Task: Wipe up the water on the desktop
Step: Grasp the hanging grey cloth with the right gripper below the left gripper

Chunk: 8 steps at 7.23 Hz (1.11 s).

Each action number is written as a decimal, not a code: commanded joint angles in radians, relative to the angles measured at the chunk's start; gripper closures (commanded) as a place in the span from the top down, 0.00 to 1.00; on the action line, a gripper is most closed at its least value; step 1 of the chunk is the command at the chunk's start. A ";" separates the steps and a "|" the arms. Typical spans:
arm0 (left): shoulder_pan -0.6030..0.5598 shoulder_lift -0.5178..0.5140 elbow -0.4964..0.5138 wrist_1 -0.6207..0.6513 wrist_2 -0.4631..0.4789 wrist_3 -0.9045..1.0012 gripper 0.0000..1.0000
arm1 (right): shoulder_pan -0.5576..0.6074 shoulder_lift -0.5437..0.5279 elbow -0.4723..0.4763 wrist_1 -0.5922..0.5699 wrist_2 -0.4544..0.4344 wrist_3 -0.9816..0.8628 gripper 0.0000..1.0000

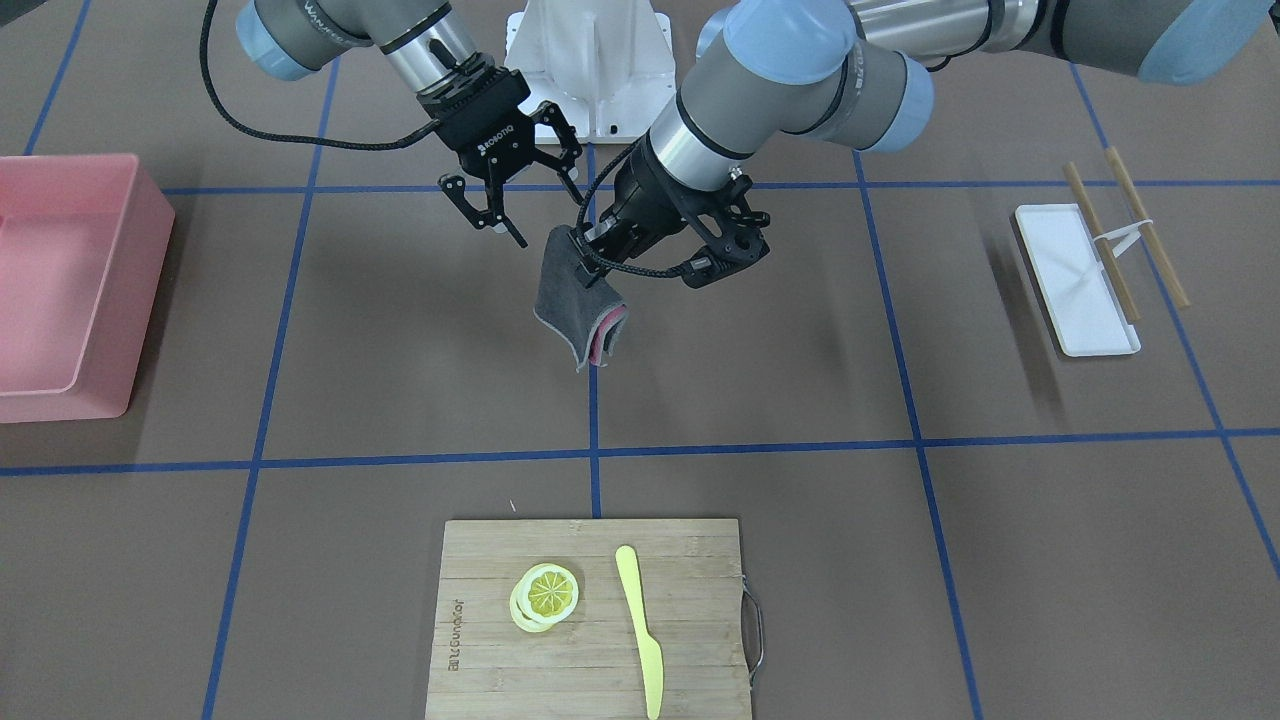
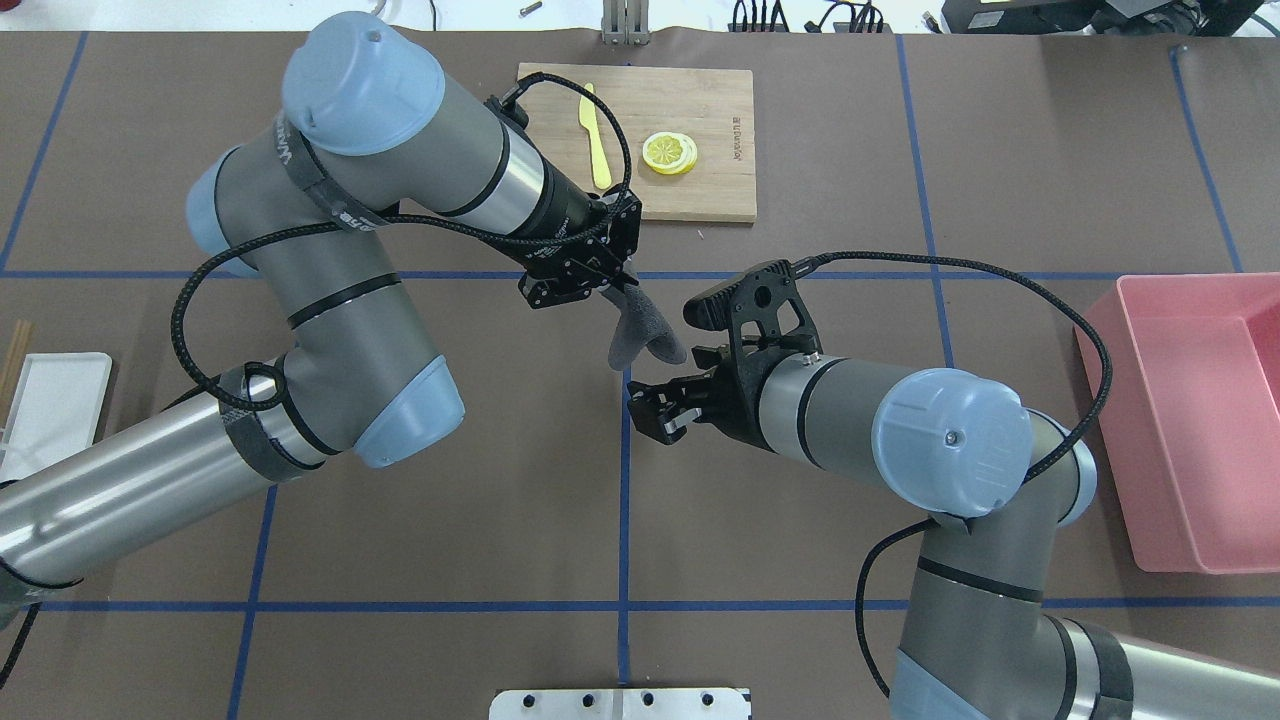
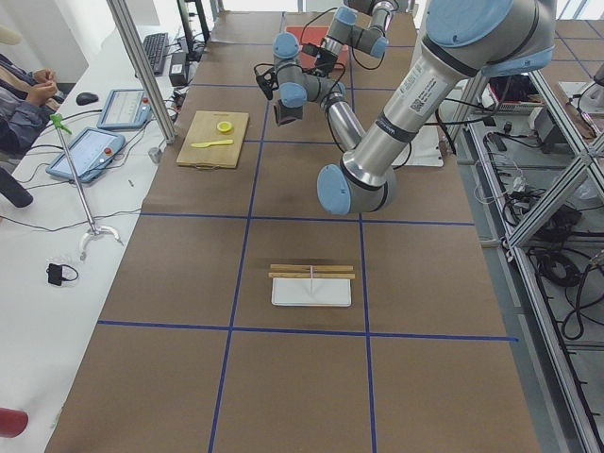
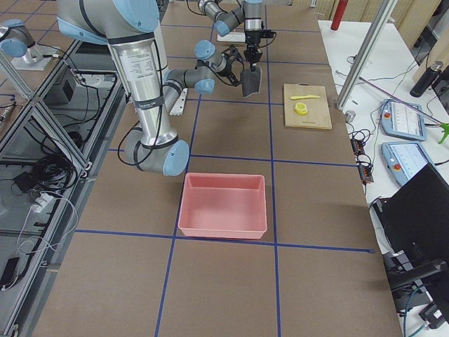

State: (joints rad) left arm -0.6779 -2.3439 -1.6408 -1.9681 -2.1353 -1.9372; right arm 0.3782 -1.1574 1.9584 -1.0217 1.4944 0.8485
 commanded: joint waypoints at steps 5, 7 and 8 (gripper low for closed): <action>0.034 0.002 -0.027 0.002 0.002 -0.048 0.00 | -0.028 0.008 -0.009 0.000 -0.089 0.001 0.60; 0.038 0.002 -0.027 0.002 0.002 -0.049 0.00 | -0.032 0.007 -0.009 0.002 -0.089 0.003 0.31; 0.041 0.002 -0.027 0.002 0.002 -0.048 0.00 | -0.032 0.007 -0.009 0.003 -0.089 0.004 0.07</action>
State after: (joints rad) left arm -0.6405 -2.3424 -1.6674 -1.9666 -2.1338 -1.9851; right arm 0.3475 -1.1503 1.9491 -1.0203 1.4052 0.8516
